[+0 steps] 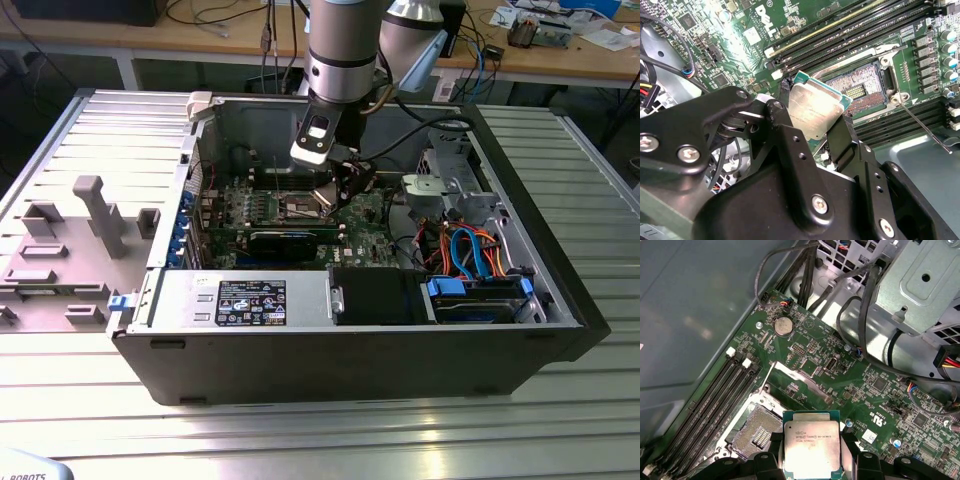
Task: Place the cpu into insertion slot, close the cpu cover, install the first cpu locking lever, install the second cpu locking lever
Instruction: 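Place the cpu into insertion slot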
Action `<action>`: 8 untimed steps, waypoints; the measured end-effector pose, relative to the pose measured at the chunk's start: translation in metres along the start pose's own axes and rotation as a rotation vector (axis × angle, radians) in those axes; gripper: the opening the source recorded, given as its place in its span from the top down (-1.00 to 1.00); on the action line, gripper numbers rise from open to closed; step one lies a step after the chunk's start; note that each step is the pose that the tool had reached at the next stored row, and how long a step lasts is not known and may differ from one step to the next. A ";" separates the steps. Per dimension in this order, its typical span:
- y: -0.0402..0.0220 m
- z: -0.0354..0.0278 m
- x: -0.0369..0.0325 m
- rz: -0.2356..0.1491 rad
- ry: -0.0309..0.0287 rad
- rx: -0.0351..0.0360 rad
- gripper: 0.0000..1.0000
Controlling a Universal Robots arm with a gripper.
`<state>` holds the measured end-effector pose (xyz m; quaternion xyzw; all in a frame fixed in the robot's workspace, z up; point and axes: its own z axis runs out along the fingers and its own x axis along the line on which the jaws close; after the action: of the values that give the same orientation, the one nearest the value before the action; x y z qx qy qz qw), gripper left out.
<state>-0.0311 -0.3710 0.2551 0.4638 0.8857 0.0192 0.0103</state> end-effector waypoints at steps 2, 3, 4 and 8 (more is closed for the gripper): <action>0.0000 0.0001 0.0000 0.001 -0.0001 0.0000 -0.08; 0.0000 0.0001 0.0000 0.002 -0.0002 0.0001 -0.08; 0.0000 0.0001 0.0000 0.002 -0.0003 0.0001 -0.08; 0.0000 0.0002 0.0000 0.006 -0.0007 0.0004 -0.08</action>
<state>-0.0311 -0.3710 0.2549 0.4663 0.8844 0.0189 0.0105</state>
